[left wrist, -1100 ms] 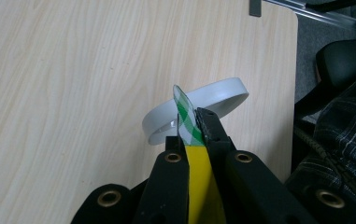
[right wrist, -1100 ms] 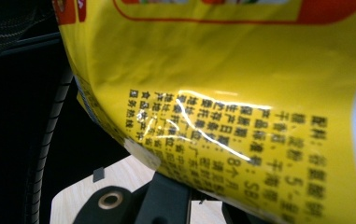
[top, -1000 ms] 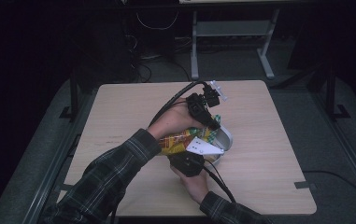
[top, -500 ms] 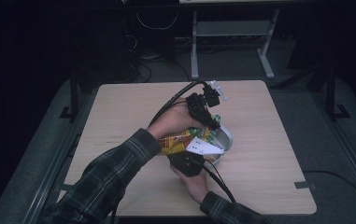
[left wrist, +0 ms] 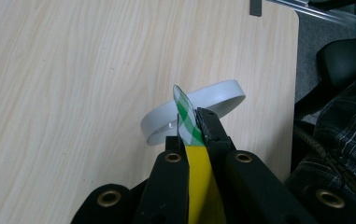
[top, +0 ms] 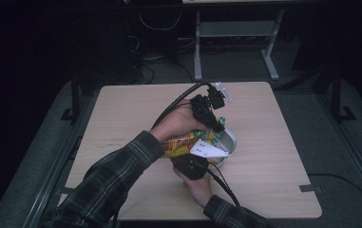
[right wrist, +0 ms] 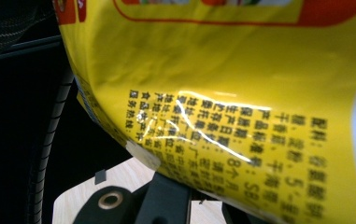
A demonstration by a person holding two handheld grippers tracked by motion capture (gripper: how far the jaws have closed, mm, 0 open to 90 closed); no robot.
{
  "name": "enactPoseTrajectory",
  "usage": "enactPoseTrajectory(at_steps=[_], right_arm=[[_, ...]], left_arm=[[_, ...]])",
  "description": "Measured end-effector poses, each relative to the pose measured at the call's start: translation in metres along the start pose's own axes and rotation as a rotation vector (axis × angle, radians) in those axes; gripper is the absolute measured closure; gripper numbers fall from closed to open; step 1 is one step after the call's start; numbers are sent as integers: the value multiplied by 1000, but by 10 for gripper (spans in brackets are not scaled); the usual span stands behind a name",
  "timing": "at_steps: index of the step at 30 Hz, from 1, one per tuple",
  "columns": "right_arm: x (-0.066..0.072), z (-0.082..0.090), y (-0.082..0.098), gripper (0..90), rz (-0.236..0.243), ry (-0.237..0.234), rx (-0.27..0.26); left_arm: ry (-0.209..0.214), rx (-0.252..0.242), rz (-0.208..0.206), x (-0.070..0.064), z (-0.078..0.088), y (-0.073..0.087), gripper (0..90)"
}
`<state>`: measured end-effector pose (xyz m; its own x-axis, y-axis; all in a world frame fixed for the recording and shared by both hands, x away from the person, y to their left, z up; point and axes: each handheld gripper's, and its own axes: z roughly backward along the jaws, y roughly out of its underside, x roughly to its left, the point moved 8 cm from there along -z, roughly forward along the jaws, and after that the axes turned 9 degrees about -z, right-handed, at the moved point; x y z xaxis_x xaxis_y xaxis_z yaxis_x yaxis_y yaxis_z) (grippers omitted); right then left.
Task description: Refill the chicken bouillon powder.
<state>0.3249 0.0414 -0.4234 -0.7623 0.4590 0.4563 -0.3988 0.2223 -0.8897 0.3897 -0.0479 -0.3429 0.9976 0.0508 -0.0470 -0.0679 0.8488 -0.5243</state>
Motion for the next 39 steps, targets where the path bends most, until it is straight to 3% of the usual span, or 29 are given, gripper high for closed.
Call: enactPoseTrajectory(at_steps=[25,39], right_arm=[[0,2,-3,899,2,1,-8],[1,4,-7,899,-13,-11,-24]], left_arm=[[-2,6,-7,-1,2,-5,890],[-6,40,-16,-4,-1,-9,890]])
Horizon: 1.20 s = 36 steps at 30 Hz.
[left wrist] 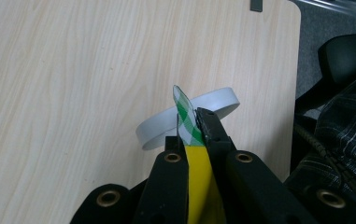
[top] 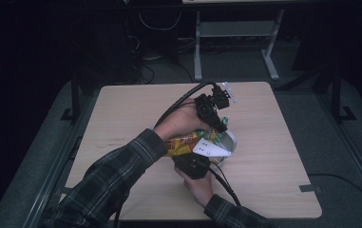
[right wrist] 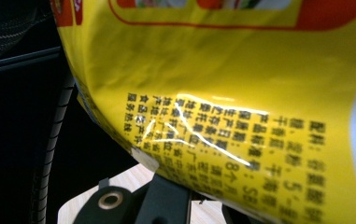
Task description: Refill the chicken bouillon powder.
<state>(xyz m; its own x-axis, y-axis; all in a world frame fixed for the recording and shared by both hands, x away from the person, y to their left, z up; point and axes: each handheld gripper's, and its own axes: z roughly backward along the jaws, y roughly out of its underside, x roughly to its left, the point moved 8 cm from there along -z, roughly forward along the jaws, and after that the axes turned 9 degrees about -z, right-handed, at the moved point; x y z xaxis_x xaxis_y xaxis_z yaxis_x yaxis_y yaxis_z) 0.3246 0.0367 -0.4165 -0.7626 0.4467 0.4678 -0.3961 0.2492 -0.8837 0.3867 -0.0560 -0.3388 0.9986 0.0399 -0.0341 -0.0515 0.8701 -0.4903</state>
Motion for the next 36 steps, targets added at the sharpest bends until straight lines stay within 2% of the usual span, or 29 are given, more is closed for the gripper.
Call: enactPoseTrajectory(at_steps=[36], right_arm=[[0,1,-2,899,-8,-6,-11]], left_arm=[[-3,9,-7,-1,1,-4,890]])
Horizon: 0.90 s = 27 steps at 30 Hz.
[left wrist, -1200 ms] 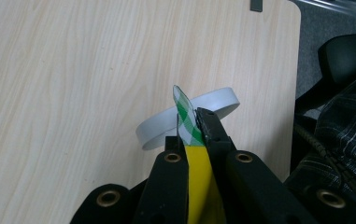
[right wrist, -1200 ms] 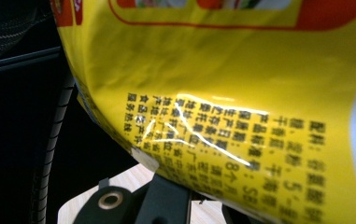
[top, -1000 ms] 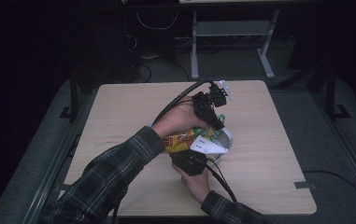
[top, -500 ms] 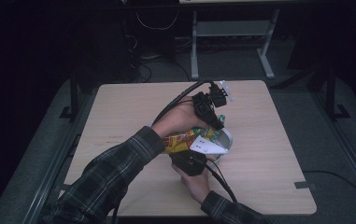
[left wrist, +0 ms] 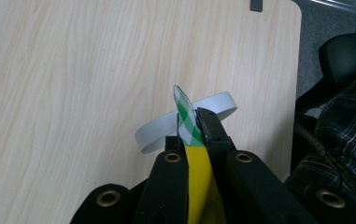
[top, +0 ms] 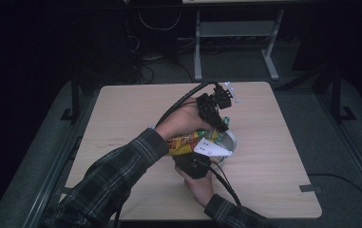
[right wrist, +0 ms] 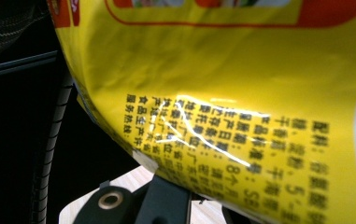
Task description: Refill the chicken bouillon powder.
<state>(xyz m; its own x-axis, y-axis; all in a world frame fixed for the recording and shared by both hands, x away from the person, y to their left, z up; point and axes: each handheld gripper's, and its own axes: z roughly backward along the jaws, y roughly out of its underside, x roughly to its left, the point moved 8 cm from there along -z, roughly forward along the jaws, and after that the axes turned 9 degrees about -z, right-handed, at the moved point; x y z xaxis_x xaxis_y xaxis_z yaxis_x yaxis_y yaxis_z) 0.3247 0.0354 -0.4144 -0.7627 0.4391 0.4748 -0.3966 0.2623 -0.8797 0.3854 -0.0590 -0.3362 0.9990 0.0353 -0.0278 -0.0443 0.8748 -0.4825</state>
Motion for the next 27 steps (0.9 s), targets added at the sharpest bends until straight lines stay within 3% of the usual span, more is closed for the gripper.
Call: enactPoseTrajectory(at_steps=[27], right_arm=[[0,0,0,899,-4,1,0]], left_arm=[[0,-5,-1,0,0,-1,891]])
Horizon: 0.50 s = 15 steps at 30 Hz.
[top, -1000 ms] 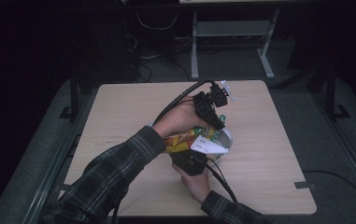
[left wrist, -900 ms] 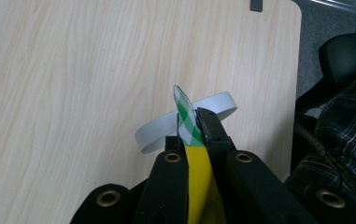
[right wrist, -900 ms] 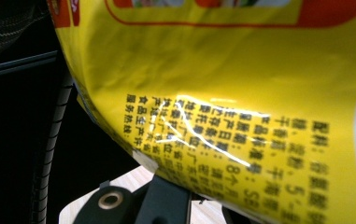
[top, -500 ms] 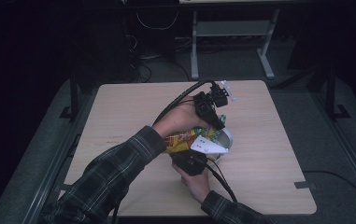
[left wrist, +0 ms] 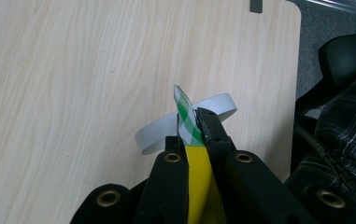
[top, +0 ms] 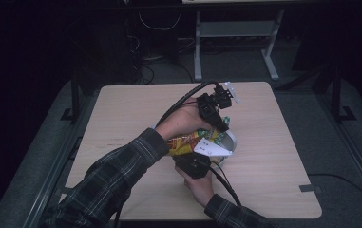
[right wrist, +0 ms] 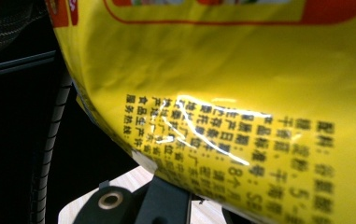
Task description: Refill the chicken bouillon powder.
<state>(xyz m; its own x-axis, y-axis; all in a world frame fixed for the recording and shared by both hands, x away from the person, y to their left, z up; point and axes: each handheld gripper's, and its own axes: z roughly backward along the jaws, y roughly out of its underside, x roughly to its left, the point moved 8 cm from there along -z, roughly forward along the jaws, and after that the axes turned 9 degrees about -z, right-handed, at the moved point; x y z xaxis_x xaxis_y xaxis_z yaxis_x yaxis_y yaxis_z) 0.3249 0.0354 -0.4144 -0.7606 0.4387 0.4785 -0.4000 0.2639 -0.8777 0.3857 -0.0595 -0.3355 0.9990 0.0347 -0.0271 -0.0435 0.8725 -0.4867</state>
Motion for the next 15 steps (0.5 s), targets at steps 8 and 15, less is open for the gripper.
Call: enactPoseTrajectory(at_steps=[8,15], right_arm=[[0,0,0,899,5,2,2],[-1,0,0,899,7,5,8]], left_arm=[[-3,-7,0,0,0,0,891],[1,-9,-2,0,1,-1,891]])
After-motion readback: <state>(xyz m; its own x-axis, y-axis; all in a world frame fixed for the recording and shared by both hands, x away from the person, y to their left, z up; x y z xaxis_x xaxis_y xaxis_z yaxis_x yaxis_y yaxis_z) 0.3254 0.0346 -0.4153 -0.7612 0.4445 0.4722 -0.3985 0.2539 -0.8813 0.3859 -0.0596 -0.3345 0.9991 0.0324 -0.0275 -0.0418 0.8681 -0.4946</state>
